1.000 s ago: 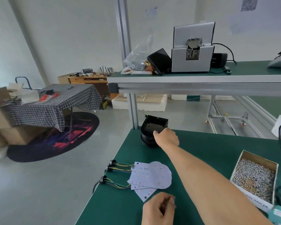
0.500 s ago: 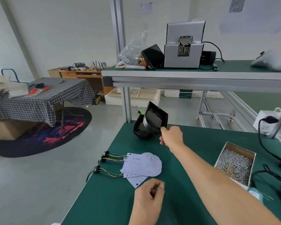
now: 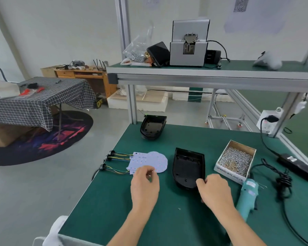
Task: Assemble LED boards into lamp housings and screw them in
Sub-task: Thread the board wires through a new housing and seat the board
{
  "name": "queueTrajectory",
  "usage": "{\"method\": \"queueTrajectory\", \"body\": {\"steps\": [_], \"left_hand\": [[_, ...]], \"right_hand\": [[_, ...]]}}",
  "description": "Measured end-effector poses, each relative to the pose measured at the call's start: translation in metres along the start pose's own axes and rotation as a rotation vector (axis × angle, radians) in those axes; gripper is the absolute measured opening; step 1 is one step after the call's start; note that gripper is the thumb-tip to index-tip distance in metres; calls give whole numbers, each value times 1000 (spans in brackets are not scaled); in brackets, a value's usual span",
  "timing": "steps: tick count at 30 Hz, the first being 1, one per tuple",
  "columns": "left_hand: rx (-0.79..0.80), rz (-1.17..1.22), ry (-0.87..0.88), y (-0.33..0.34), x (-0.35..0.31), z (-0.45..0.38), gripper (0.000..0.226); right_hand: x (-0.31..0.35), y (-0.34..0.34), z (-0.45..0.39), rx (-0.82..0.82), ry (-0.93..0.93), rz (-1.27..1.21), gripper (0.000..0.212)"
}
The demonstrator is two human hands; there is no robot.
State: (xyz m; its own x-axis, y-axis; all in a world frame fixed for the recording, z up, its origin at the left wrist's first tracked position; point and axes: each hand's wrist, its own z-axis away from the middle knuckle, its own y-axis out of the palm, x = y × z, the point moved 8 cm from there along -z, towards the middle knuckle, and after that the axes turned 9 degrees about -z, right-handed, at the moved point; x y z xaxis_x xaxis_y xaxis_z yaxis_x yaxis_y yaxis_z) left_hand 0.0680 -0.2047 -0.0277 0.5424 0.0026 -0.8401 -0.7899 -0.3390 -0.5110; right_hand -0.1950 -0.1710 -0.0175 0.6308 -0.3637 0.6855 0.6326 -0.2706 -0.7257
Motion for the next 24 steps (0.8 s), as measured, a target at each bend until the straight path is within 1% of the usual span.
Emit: {"method": "queueTrajectory", "body": {"steps": [2,3,6,8,10,12,15,19,21,24], "left_hand": [[-41,-348,89,-4,-5,-15,20],[-56,-459,99,-6,-4,-24,25],[-94,-594,69,-22,4,-56,35],[-107,-704,85,-34,12,-82,41],[-69,-832,123,-42,21,-108,48],[15,-933,169,-43,30,-130,52],[132,-1011,219,-36,40,-150,45],[187,-1025,257,-31,41,-161,27],[171,-994,275,-32,38,-164,20],[50,-830,335,-48,27,-166,13]], "right_hand": [[-1,-1,3,4,-4,67,28],[-2,-2,4,11,-12,114,27],[-2,-4,6,37,-62,217,29],[-3,-7,5,57,-88,263,32],[-2,-9,6,97,-98,307,33],[0,-9,9,137,-101,337,32],[1,-10,19,180,-92,354,31],[0,-10,31,223,-94,388,32],[1,-11,35,222,-104,411,31],[3,-13,39,208,-117,437,36]]}}
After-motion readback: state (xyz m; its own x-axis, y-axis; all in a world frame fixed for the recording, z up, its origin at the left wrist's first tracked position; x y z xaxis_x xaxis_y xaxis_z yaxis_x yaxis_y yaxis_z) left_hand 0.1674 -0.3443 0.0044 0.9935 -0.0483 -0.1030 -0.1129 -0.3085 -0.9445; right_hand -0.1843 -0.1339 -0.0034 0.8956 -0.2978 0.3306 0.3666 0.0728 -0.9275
